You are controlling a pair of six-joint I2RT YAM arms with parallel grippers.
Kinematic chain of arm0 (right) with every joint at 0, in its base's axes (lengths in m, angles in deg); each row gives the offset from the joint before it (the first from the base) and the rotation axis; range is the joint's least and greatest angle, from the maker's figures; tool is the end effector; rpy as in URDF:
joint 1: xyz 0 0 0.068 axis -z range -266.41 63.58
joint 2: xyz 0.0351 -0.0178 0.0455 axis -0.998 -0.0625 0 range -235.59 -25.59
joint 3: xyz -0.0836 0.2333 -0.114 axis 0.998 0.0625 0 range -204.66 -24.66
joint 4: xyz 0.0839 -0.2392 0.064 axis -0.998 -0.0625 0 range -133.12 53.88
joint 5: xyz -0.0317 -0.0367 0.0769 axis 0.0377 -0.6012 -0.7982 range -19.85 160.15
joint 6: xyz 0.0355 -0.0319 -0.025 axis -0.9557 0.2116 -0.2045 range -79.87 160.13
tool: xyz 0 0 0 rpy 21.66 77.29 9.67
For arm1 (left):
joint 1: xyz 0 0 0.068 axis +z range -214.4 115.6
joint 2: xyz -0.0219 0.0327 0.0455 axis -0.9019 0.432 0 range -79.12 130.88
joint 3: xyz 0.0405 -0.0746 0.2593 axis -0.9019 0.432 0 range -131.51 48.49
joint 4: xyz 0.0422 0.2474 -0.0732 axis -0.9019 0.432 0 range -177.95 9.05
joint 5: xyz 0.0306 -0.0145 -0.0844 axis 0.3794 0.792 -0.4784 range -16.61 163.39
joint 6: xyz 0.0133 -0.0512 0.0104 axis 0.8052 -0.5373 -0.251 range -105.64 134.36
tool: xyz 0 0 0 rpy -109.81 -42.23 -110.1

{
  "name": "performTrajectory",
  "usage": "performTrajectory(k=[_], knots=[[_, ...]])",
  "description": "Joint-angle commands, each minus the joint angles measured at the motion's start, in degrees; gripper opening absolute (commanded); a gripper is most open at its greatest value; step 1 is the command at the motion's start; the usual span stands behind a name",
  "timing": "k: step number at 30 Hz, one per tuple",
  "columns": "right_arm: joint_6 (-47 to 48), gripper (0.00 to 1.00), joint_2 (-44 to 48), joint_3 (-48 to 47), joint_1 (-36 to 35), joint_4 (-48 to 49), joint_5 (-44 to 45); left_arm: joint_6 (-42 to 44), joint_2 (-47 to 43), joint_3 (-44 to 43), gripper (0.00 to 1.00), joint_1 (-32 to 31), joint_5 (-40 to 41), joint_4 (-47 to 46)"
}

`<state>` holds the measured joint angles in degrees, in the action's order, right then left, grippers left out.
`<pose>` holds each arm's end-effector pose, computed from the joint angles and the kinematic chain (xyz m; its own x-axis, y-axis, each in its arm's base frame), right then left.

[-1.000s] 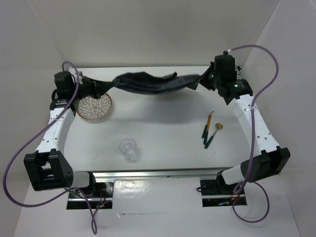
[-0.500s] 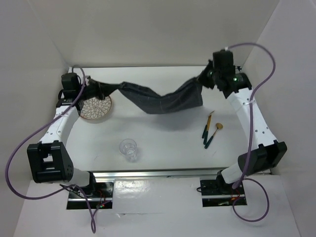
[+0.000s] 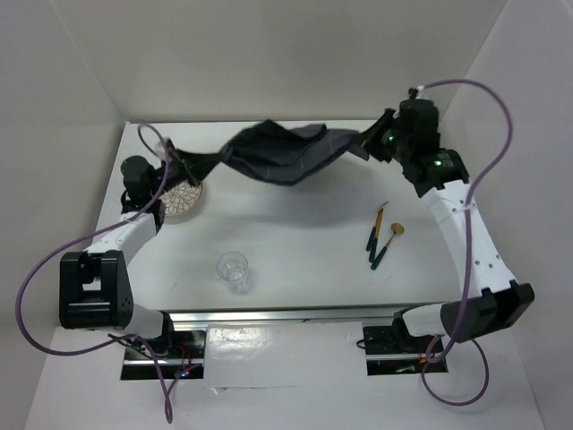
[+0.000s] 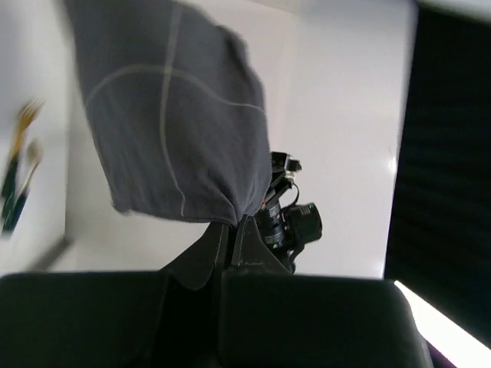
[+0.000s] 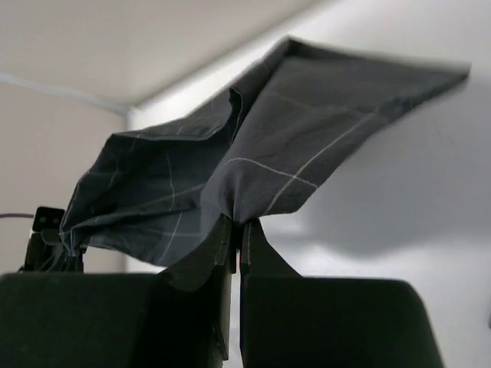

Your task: Set the dinner table for one person

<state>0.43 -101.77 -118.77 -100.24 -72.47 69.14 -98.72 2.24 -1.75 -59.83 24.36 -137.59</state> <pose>0.2674 0.0663 0.4678 -0.3993 0.5595 -0.7263 -0.0003 0.7921 0.6103 0.3146 -0.0017 0.3302 -0.7325 -0.6638 0.1510 0.0321 -0.2553 -0.9663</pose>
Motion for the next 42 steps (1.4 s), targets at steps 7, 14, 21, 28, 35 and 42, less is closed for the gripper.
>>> performTrajectory(k=[7,14,21,28,35,42], knots=[[-1.00,0.00,-4.58,10.71,0.29,0.15,-2.41,10.06,3.36,0.68,0.00,-0.80,-3.43,34.87],[0.94,0.00,-10.73,0.54,0.29,0.15,-1.36,9.99,7.57,-5.12,0.00,-1.41,-2.82,35.16],[6.03,0.00,-26.47,-40.44,3.63,-6.27,-2.76,-17.83,25.67,-34.45,0.00,-1.42,-4.67,-13.56],[4.46,0.00,-13.57,-5.96,3.63,5.77,-8.39,-5.89,16.83,-15.02,0.00,0.52,-6.33,-8.49],[1.82,0.00,-9.34,24.56,3.63,7.09,-13.30,16.46,16.10,3.13,0.00,0.52,-7.84,29.67],[1.21,0.00,-8.11,29.94,3.63,7.09,-12.88,24.92,16.64,-1.00,0.00,0.52,-7.83,41.38]])
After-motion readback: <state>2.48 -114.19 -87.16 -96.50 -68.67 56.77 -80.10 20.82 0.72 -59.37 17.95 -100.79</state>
